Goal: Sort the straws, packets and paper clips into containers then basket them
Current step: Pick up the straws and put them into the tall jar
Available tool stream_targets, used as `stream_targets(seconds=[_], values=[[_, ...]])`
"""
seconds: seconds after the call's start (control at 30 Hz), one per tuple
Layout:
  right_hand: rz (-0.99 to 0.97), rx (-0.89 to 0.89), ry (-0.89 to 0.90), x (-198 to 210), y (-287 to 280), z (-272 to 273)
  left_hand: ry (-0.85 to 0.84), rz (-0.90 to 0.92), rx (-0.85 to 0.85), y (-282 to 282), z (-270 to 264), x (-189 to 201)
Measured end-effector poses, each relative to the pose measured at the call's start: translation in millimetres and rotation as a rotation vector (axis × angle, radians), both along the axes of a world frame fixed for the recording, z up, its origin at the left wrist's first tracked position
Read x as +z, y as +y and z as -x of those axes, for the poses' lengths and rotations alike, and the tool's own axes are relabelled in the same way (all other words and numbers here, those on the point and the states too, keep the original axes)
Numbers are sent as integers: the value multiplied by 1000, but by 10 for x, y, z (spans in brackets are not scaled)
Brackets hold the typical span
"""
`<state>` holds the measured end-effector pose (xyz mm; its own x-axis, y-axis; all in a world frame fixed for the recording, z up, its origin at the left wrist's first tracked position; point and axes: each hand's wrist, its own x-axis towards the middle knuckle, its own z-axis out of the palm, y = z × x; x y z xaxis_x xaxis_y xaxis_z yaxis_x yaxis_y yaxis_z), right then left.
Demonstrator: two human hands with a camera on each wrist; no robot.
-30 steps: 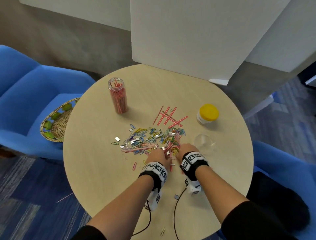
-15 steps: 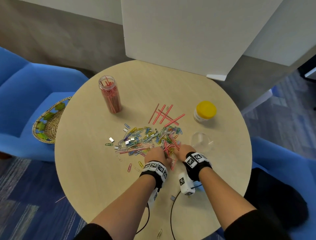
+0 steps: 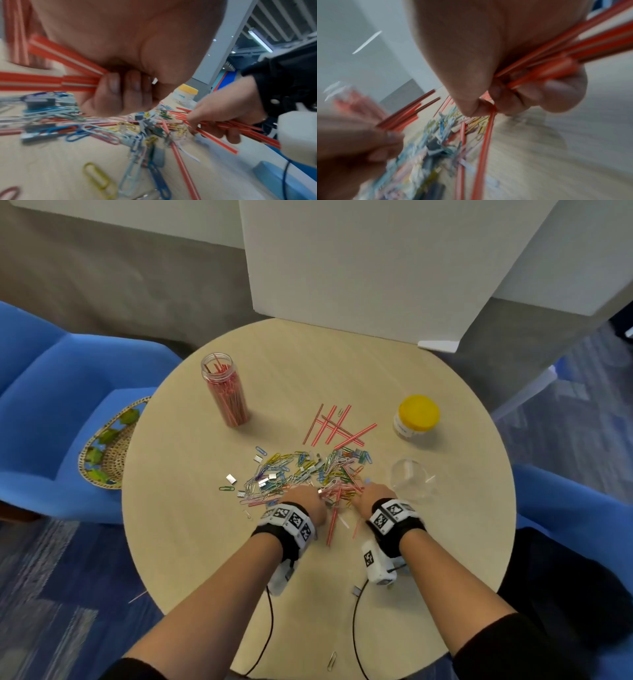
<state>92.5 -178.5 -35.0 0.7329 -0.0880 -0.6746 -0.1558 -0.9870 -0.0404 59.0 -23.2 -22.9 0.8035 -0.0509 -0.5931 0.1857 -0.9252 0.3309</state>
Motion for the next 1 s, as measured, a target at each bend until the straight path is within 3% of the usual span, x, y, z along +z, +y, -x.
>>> stream_targets(seconds=[0.13, 0.3, 0.47, 0.63, 0.8, 1.0], values=[[-158, -88, 76, 29, -147, 16, -82, 127, 62, 286, -36, -17], [-380, -200, 10, 42, -331, 27, -113, 184, 144, 359, 34, -23], [-542, -401, -82, 14, -368, 100, -29, 58, 71, 9, 199, -90], [-596, -541, -23, -31, -334, 184, -70, -106, 20, -208, 263, -72], [-751, -847, 59, -79, -305, 233, -167, -109, -16, -229, 283, -90], [-967, -989, 16, 65, -296, 196, -129, -155, -79, -227, 232, -32]])
